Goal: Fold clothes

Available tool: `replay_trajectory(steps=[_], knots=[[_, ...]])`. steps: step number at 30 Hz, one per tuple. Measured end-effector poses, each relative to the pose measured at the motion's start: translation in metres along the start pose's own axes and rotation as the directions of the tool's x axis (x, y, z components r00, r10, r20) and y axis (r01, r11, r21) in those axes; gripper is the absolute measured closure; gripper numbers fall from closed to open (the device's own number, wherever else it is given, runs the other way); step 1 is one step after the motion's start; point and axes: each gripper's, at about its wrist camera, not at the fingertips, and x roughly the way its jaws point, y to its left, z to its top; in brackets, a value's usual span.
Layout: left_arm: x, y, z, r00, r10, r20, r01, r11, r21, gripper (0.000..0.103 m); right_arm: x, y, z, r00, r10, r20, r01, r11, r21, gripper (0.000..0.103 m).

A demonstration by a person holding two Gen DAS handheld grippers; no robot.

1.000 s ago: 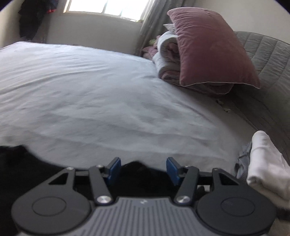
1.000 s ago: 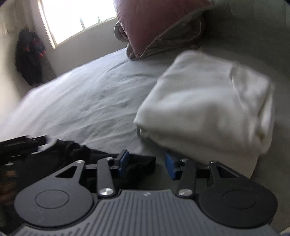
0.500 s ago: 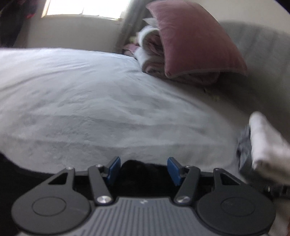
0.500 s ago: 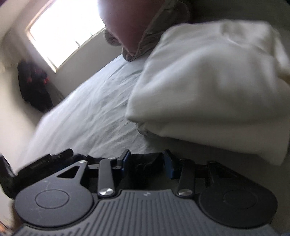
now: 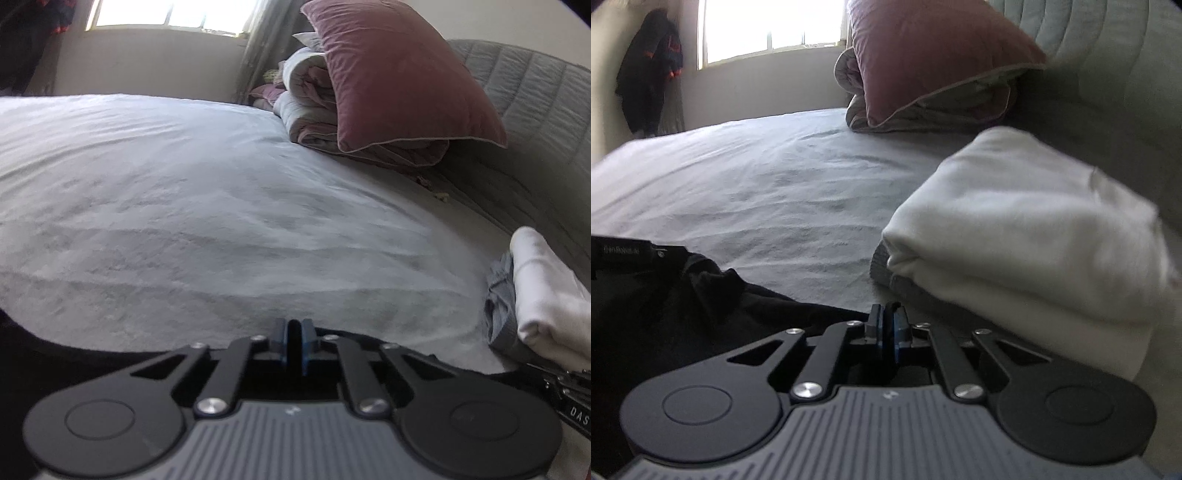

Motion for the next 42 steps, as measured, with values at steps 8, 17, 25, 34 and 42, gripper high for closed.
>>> replay_trajectory(steps=[8,17,25,34,42], knots=[[-0.01,0.0,0.002,0.994,0.007,0.108,-0.003,0.999,-0.04,0.099,-0.016,0.003,0.01,0.99,-0.1,0.104,0.103,0.994,-0.025,0.099],[0.008,-0.002,0.001,0.995,0.069,0.07,-0.065,0.996,-0.056,0.099,-0.015,0.012,0.007,0.977,-0.162,0.142,0.179,0.977,-0.115,0.1],[0.009,0.005,0.001,0.997,0.055,0.05,-0.05,0.994,-0.093,0.096,-0.01,-0.024,0.009,0.999,0.035,-0.023,-0.033,0.997,0.063,0.085],[-0.021,-0.018,0.013,0.997,-0.002,0.074,-0.001,0.999,0.032,0.085,-0.03,-0.08,0.001,0.941,0.319,-0.112,-0.287,0.929,0.232,0.043],[-0.016,-0.052,0.002,0.976,-0.215,-0.04,0.218,0.968,0.127,0.083,-0.027,-0.048,-0.011,0.903,0.395,-0.169,-0.398,0.917,0.019,0.042]])
